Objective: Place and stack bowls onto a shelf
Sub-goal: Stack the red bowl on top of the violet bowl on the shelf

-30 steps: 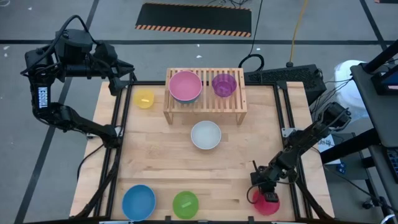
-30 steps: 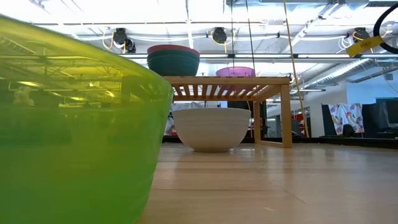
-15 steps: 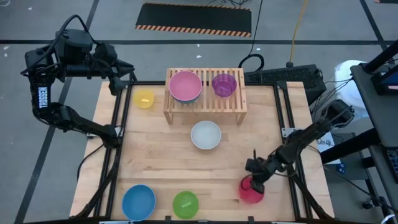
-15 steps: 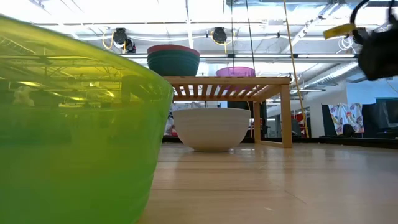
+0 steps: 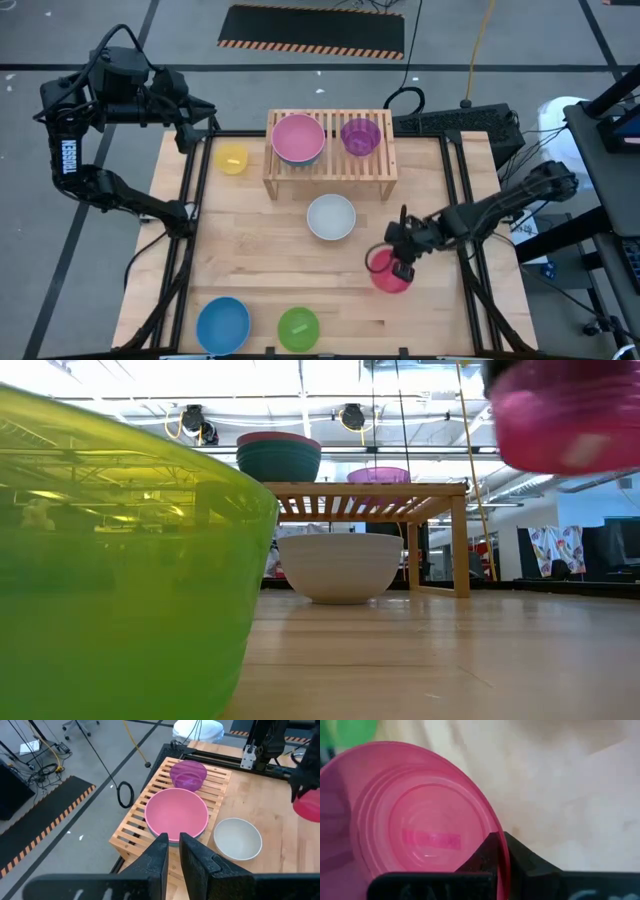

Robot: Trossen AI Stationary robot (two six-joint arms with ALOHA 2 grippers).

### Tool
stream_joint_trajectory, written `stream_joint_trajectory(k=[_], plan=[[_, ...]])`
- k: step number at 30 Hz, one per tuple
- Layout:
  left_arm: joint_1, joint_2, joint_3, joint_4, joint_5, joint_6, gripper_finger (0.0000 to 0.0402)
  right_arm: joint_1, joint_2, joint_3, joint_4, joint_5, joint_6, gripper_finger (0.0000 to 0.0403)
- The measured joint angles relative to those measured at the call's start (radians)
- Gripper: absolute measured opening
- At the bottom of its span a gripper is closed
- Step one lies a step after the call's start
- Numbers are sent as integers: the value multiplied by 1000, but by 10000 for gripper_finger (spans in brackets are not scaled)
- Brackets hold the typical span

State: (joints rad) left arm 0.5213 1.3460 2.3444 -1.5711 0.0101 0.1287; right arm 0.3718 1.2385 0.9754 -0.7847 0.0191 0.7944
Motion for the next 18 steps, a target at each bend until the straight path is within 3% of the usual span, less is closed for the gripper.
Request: stream_joint_trajectory(k=[8, 18], plan=[[0, 0, 0, 0, 0, -2, 53, -145, 0, 222, -261, 159, -131, 0], [0, 0, 0, 0, 0, -4, 53, -347, 10, 412, -298, 168, -402, 0]])
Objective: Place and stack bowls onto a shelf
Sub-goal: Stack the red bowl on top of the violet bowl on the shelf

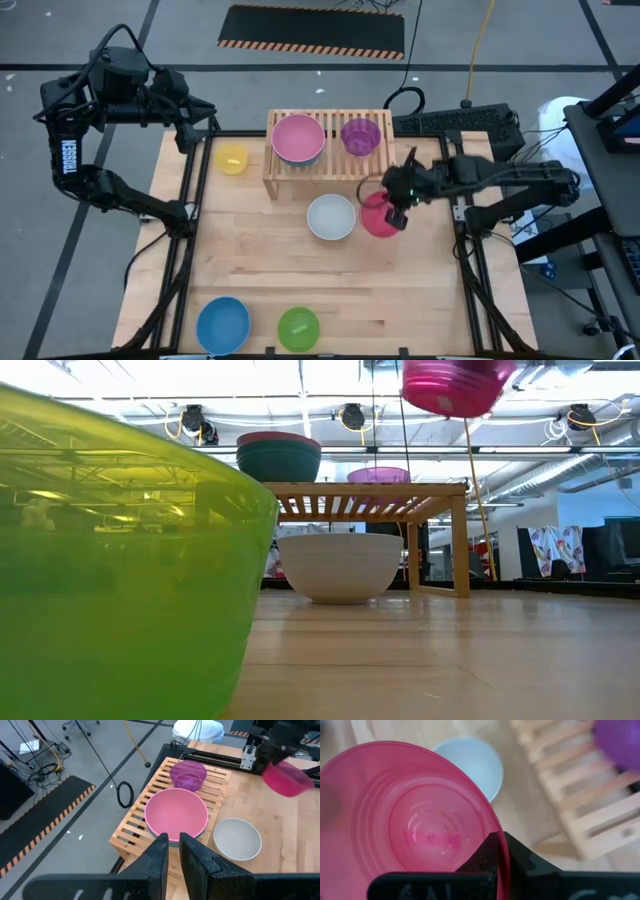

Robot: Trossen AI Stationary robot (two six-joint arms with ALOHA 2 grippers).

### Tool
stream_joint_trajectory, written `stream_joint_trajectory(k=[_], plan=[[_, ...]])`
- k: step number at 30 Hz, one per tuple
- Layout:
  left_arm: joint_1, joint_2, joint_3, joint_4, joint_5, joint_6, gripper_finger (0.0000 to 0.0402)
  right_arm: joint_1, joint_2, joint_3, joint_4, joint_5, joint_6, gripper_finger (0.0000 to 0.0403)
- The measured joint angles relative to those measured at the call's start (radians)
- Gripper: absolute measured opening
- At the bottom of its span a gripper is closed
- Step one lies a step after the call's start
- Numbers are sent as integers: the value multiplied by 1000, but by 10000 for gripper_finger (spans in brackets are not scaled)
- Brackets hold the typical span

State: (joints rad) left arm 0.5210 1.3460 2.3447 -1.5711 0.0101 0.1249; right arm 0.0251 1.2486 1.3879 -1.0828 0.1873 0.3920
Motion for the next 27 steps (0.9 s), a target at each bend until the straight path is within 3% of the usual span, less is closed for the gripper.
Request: stream_joint_trajectory(k=[15, 27], plan=[[0, 0, 0, 0, 0, 20, 53, -364, 163, 280, -1, -6, -272, 0], [0, 2, 0, 0, 0, 19, 53, -625, 305, 479, -30, -151, -508, 0]])
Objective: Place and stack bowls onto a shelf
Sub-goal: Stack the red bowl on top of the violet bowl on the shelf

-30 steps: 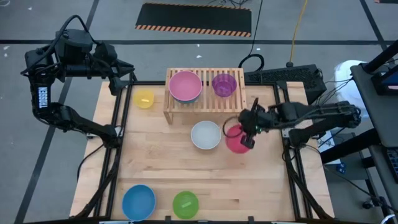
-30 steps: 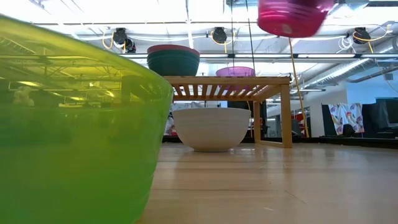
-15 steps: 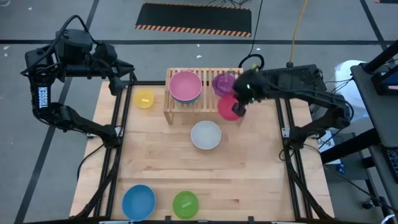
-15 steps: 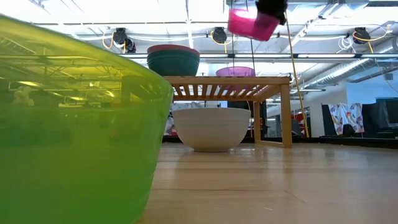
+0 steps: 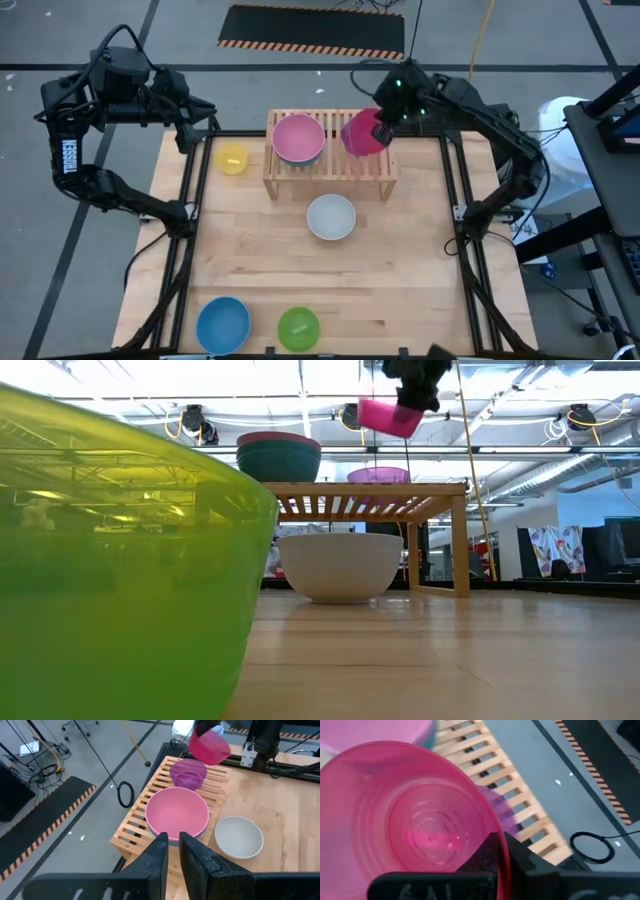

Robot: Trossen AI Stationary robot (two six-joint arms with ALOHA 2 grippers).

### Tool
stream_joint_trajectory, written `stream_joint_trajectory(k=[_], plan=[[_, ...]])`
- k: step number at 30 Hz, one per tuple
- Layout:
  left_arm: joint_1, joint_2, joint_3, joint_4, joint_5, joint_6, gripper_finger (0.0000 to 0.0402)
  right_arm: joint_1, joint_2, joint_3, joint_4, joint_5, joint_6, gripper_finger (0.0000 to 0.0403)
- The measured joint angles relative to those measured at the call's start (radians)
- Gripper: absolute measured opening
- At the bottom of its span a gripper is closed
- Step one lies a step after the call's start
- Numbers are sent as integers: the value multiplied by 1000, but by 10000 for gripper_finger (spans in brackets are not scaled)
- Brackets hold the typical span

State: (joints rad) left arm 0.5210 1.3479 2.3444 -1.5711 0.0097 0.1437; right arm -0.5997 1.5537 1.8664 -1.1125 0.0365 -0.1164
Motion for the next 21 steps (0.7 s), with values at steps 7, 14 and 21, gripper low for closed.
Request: stream_joint_trajectory(k=[7, 14, 21], plan=[[0, 0, 0, 0, 0, -44, 53, -116, 110, 100, -15, -92, -105, 0], [0, 0, 0, 0, -1, -52, 53, -181, 217, 154, -78, -120, -171, 0], [0, 0, 0, 0, -12, -52, 53, -198, 279, 154, -116, -159, -240, 0]])
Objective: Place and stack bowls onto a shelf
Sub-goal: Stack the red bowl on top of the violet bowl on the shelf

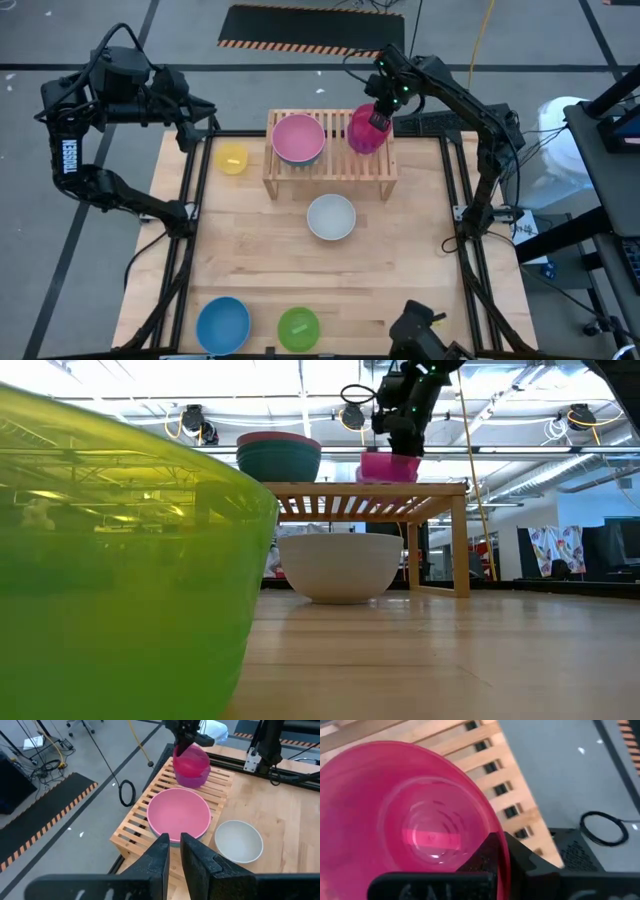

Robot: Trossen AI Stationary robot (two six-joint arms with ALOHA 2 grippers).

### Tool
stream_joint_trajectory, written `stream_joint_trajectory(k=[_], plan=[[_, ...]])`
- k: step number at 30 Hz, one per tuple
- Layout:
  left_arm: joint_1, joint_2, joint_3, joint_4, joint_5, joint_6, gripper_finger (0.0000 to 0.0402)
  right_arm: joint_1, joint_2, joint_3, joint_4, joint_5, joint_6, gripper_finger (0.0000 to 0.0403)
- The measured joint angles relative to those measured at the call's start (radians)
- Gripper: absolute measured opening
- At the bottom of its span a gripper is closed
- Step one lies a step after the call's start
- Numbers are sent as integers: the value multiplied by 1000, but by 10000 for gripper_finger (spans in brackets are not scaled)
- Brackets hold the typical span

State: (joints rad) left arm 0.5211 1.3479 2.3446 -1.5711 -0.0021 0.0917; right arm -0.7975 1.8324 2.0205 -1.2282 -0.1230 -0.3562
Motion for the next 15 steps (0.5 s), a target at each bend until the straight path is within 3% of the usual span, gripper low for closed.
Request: stream_joint_trajectory(k=[15], plan=[[0, 0, 0, 0, -1, -17, 53, 7, 1, 0, -79, -39, -32, 0]])
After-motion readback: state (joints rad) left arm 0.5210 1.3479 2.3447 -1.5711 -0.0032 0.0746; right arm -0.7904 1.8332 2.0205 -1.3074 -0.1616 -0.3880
